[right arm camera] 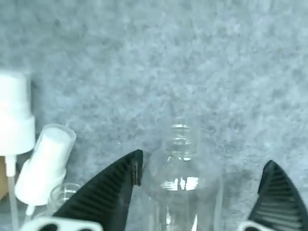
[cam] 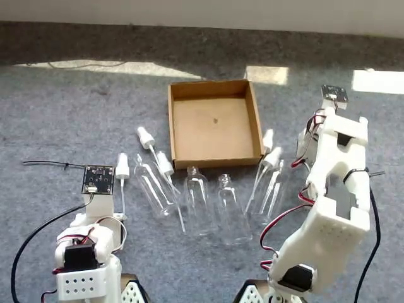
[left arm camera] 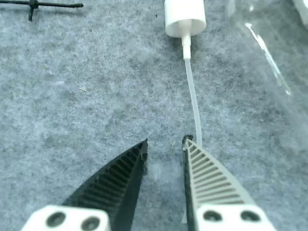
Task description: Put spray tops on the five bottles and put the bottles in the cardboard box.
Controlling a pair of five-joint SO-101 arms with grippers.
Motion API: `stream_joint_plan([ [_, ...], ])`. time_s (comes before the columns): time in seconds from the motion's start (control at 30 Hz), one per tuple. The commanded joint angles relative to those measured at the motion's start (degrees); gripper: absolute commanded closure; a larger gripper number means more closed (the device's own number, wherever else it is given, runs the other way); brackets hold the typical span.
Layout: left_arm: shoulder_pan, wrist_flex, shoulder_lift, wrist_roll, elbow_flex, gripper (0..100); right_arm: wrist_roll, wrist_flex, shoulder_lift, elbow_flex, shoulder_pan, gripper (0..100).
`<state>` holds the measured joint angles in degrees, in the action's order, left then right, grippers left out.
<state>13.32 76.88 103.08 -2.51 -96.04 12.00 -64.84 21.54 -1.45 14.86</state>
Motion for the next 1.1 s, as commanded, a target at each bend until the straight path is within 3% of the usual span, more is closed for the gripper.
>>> stream_joint_plan([
  [0.0,0.4,0.3,0.7,-0.1,-1.1,88,0.6,0.9,-0.5,2.9,0.5,64.8],
  [0.23,0.4,0.3,0.7,-0.1,-1.1,88,0.6,1.0,-0.4,2.9,0.5,66.2],
  [0.4,0.4,0.3,0.7,-0.1,-1.1,88,0.6,2.0,-0.4,2.7,0.6,79.3],
  [0.77,0.4,0.3,0.7,-0.1,-1.1,87,0.6,3.6,-0.8,2.9,3.6,97.8],
  [0.97,1.4,-3.3,0.7,-0.4,-1.1,87,14.5,-4.1,-1.5,5.0,6.5,99.3],
  [1.07,3.9,-9.8,0.7,-5.1,-1.0,87,15.2,-9.1,-3.2,7.5,6.7,99.3],
])
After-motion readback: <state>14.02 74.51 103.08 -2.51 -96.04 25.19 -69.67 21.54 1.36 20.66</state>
